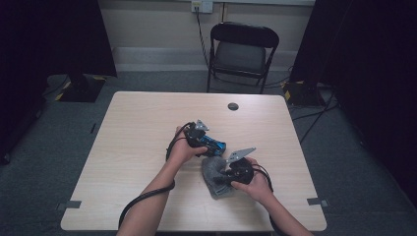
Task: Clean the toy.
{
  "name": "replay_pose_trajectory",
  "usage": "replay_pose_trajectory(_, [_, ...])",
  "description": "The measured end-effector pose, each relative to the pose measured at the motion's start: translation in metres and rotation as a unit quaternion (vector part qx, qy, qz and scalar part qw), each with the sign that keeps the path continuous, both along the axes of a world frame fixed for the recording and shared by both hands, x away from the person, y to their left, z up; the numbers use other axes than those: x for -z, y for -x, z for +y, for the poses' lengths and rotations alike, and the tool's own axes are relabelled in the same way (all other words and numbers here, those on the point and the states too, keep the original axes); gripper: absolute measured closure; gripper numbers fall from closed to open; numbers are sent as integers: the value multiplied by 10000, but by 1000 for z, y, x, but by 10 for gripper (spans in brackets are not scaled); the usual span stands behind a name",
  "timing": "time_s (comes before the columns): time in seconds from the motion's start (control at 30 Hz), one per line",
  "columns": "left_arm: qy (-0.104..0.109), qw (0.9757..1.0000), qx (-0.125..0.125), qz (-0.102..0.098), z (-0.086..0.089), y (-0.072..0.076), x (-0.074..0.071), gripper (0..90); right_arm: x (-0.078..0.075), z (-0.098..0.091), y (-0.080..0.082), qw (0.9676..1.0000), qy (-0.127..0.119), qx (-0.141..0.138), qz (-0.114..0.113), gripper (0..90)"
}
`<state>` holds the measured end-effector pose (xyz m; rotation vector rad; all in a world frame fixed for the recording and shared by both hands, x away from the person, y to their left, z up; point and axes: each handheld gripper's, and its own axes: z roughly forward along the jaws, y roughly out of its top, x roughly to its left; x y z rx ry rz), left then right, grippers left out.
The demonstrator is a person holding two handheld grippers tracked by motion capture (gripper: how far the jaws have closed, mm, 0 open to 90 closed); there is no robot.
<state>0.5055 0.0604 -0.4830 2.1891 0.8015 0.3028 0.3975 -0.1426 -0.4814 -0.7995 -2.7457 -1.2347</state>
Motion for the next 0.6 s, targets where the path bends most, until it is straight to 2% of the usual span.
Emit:
replay_pose_trajectory(0.3, [10,10000,6,-7,0,0,0,41,-9,-6,1,9998,46,-140,-111,720])
replay_pose_trajectory(0.6, [-13,10000,16,-2,0,0,0,41,-11,-29,-8,9998,164,62,-110,695])
